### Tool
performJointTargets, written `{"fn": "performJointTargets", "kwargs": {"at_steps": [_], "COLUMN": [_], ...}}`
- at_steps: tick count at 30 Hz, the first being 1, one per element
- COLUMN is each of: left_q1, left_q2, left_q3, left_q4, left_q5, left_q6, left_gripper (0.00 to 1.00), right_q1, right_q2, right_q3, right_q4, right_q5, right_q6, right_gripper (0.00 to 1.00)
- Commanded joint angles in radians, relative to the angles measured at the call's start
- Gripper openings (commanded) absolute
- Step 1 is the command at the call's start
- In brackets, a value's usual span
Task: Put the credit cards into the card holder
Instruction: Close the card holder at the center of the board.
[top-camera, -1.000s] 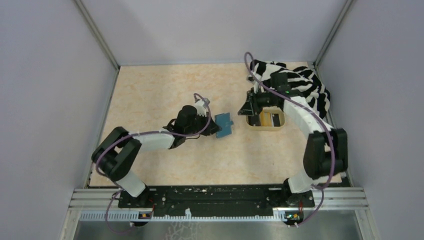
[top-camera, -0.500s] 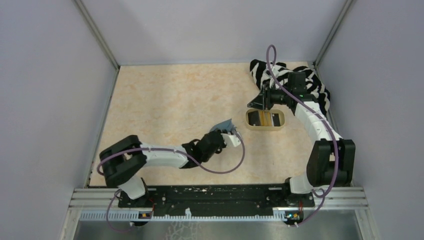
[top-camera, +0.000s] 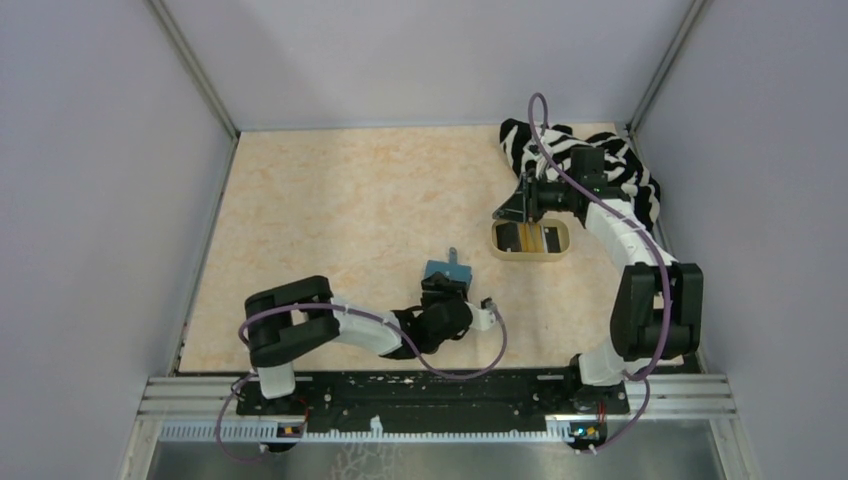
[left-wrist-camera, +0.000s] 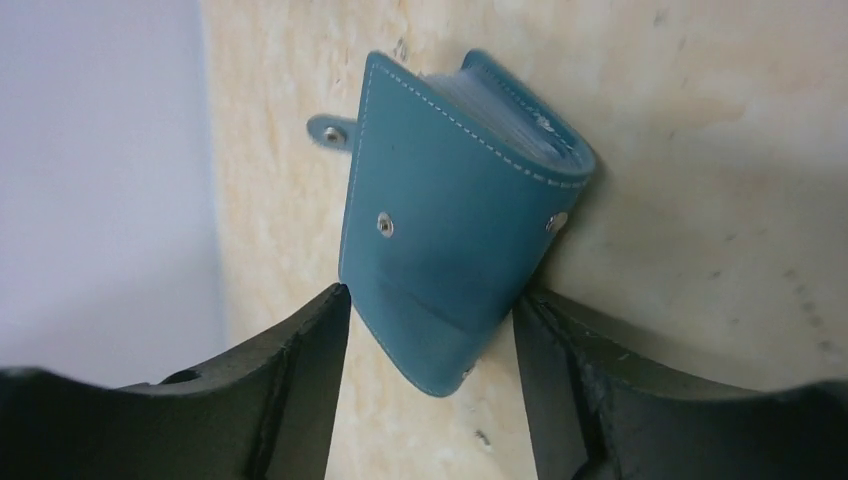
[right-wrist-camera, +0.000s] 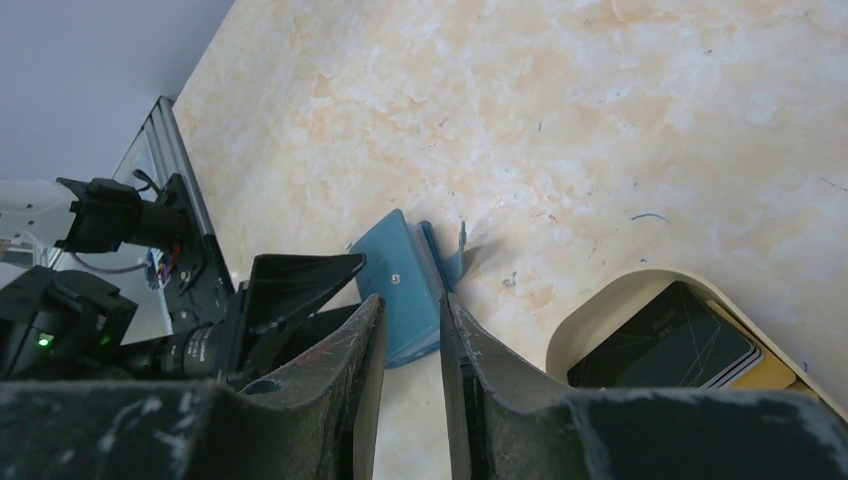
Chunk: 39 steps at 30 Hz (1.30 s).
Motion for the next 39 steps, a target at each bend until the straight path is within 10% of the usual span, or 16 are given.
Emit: {"fn": "performJointTargets", "kwargs": {"at_steps": [1,14,20,26,39], "left_q1": [-0.004,0.038,0.395,0.546,0.604], "left_q2": [-0.072,-0.682,-0.714,-0.41,-0.109], "left_q3": [0.06,-0.284,-0.402,-0.305,-0.249], "left_q4": [-0.273,-0.013,0.269,0.44,0.436], "left_q5": [0.125,0.551,1.04,1.267,1.199], "left_q6": [-0.298,-0.684,-1.066,-1.322,-1.368], "left_gripper": [0.69,0.99,0.88,0.38,0.13], "right_q1": [-0.004,-0.002,0.029,0.153,0.318], "right_q2": [-0.004,-0.124,-0.251,-0.092,0.434], "right_q3": [0.007,-0.035,-0.196,-0.084,0.423], "right_q4": [0.013,0.05,0.197,0.093,-0.35], "right_q5": [-0.022,-0.013,-0.218,-0.131,0.232], "right_q6": [-0.02,-0.142,-0.487,-0.581,-0.463], "right_gripper": [0.27,0.37,0.98,0.94,0.54]}}
